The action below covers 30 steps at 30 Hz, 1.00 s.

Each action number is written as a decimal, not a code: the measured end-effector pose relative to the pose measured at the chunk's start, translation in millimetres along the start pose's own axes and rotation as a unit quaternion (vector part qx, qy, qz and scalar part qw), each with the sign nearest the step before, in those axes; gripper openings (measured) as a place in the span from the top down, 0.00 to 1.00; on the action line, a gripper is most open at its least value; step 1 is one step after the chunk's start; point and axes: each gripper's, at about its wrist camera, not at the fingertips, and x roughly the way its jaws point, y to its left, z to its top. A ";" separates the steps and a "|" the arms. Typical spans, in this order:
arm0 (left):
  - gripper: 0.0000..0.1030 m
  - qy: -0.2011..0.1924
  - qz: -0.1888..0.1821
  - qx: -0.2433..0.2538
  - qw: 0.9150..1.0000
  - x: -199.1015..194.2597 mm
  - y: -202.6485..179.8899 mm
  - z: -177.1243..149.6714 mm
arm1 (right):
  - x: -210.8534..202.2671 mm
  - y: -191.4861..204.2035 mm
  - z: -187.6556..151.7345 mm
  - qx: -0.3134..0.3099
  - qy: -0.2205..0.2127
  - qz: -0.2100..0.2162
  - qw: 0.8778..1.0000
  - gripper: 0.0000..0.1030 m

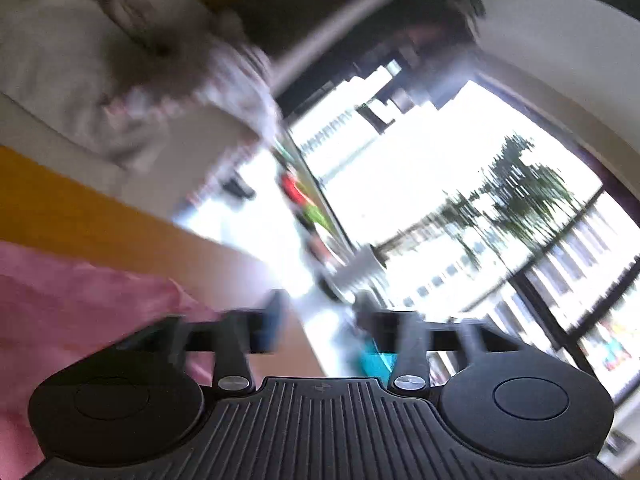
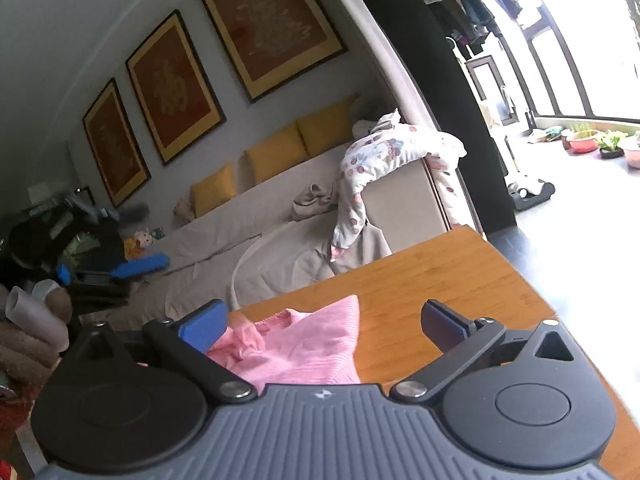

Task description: Fold clothes

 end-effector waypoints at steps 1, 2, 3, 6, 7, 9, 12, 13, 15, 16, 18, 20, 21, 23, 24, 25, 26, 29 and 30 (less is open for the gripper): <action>0.30 -0.001 0.001 0.008 1.000 -0.2 1.0 -0.8 | -1.1 0.0 1.5 -0.003 0.003 0.001 1.000 0.00; 0.27 -0.005 0.004 0.016 1.000 -1.9 3.1 -0.9 | -0.7 1.2 2.9 -0.004 0.006 0.002 1.000 0.00; 0.20 -0.008 0.007 0.023 1.000 -3.5 5.3 -0.9 | 2.0 3.2 4.4 -0.004 0.010 0.005 1.000 0.00; 0.15 -0.024 0.057 0.025 0.998 -30.6 17.8 -6.0 | 18.2 16.7 10.4 -0.014 0.031 0.024 0.999 0.00; 0.14 -0.027 0.086 0.031 0.995 -42.3 20.8 -11.4 | 26.2 24.4 12.4 -0.023 0.039 0.032 0.998 0.00; 0.13 -0.028 0.151 0.058 0.986 -65.5 30.8 -22.5 | 45.9 40.9 15.3 -0.037 0.060 0.048 0.996 0.07; 0.12 -0.024 0.225 0.110 0.968 -86.6 42.4 -41.3 | 85.9 62.0 17.4 -0.014 0.103 0.077 0.992 0.23; 0.11 -0.021 0.240 0.130 0.962 -89.1 44.3 -46.9 | 100.8 67.8 18.1 0.002 0.118 0.087 0.989 0.28; 0.09 -0.013 0.256 0.183 0.949 -87.1 40.5 -56.2 | 131.4 79.0 18.3 0.008 0.135 0.086 0.987 0.30; 0.08 -0.009 0.262 0.215 0.941 -83.4 36.4 -59.1 | 146.7 84.6 18.4 0.010 0.142 0.085 0.986 0.30; 0.07 0.001 0.268 0.293 0.918 -75.0 24.1 -69.0 | 181.6 93.5 13.0 -0.010 0.169 0.071 0.983 0.30; 0.07 0.008 0.275 0.351 0.895 -58.7 12.5 -76.6 | 208.8 96.2 3.9 -0.018 0.207 0.058 0.976 0.49; 0.06 0.012 0.279 0.378 0.883 -52.8 9.7 -79.3 | 218.8 97.2 -0.7 -0.017 0.229 0.057 0.972 0.67; 0.06 0.014 0.286 0.406 0.868 -42.7 6.5 -83.3 | 225.8 101.8 -2.4 -0.015 0.249 0.062 0.966 0.85; 0.06 0.014 0.290 0.419 0.860 -37.8 5.0 -85.2 | 218.9 106.2 2.8 -0.014 0.240 0.069 0.968 0.86; 0.05 0.010 0.290 0.426 0.857 -33.0 3.9 -86.9 | 208.3 111.6 11.8 -0.013 0.227 0.084 0.970 0.89; 0.05 0.005 0.291 0.433 0.854 -28.3 2.9 -88.6 | 196.6 117.3 21.8 -0.010 0.214 0.100 0.972 0.89; 0.05 -0.012 0.290 0.454 0.842 -12.2 -1.1 -92.8 | 164.3 134.7 54.4 -0.005 0.182 0.152 0.971 0.89; 0.05 -0.018 0.290 0.465 0.836 -5.2 -3.4 -93.3 | 157.9 139.1 63.9 -0.005 0.177 0.164 0.970 0.89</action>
